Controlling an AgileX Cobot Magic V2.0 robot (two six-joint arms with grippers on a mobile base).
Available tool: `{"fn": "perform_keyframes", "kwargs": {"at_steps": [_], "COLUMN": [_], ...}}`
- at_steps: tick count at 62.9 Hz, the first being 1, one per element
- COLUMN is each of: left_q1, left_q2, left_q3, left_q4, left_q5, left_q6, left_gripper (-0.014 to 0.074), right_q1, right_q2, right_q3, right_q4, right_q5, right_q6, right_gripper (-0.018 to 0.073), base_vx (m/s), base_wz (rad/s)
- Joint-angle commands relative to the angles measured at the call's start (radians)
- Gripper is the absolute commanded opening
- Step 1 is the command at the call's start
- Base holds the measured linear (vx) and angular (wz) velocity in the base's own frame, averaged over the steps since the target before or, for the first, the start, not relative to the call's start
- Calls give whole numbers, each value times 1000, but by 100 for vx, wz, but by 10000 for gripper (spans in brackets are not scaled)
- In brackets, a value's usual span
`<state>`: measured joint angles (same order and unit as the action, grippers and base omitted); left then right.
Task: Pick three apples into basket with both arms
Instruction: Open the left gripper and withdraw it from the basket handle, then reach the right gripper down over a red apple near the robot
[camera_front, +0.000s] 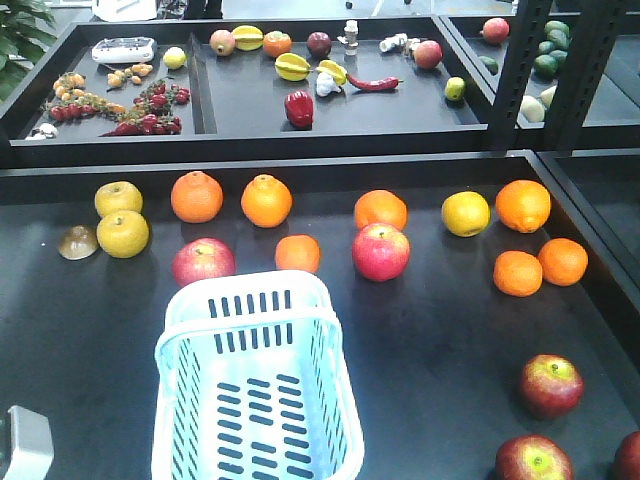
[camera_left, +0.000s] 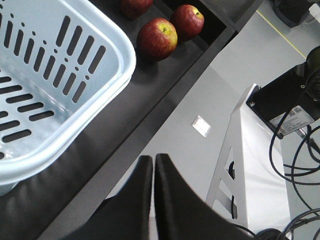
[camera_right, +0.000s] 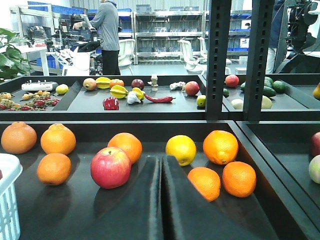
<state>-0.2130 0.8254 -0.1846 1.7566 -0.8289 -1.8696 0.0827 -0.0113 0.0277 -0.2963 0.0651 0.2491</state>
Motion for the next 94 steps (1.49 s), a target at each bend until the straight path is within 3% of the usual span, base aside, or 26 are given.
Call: {"fn": "perform_keyframes", "kwargs": {"at_steps": [1, 9, 22, 27, 36, 39, 46, 51, 55, 62, 68, 76, 81, 94], "left_q1": [3, 3, 3, 3, 3, 3, 3, 3, 3, 3, 3, 3, 3, 3], "left_q2": [-19, -38, -78, -85, -85, -85, -85, -85, -85, -85, -85, -85, -85, -85], "left_q3": [-21, -21, -21, -21, -21, -21, -21, -21, -21, -21, -21, -21, -21, -21], "left_q4": [-60, -122, -132, -128, -112, -113, -113, -113, -113, -113, -113, -113, -113, -113], "left_q5": [-11, 15, 32, 36, 59, 63, 63, 62, 62, 68, 68, 68, 68, 68], "left_q6": [1, 3, 3, 3, 4, 4, 4, 4, 4, 4, 4, 4, 4, 4], "left_gripper": [-8, -8, -8, -8, -8, -8, -8, -8, -8, -8, -8, -8, -8, -8], "right_q1": [-5, -5, -5, -5, -5, -5, 10, 38, 72, 149, 205, 258, 266, 265], "right_q2": [-12, -12, -12, -12, -12, -12, -12, -10, 11, 132, 266, 459, 565, 721], "right_q3": [13, 13, 13, 13, 13, 13, -12, -93, -192, -416, -595, -744, -783, -792], "right_q4": [-8, -8, 15, 113, 422, 494, 502, 375, 239, 46, -8, 26, 39, 59], "right_q5": [-71, -71, -93, -158, -273, -275, -278, -234, -99, 324, 641, 904, 943, 834], "right_q6": [-3, -3, 19, 139, 543, 620, 732, 705, 697, 605, 409, 172, 107, 47], "right_gripper": [-5, -5, -5, -5, -5, -5, -5, -5, -5, -5, -5, 2, 23, 71], "base_vx": [0, 0, 0, 0, 0, 0, 0, 0, 0, 0, 0, 0, 0, 0], "base_wz": [0, 0, 0, 0, 0, 0, 0, 0, 0, 0, 0, 0, 0, 0]}}
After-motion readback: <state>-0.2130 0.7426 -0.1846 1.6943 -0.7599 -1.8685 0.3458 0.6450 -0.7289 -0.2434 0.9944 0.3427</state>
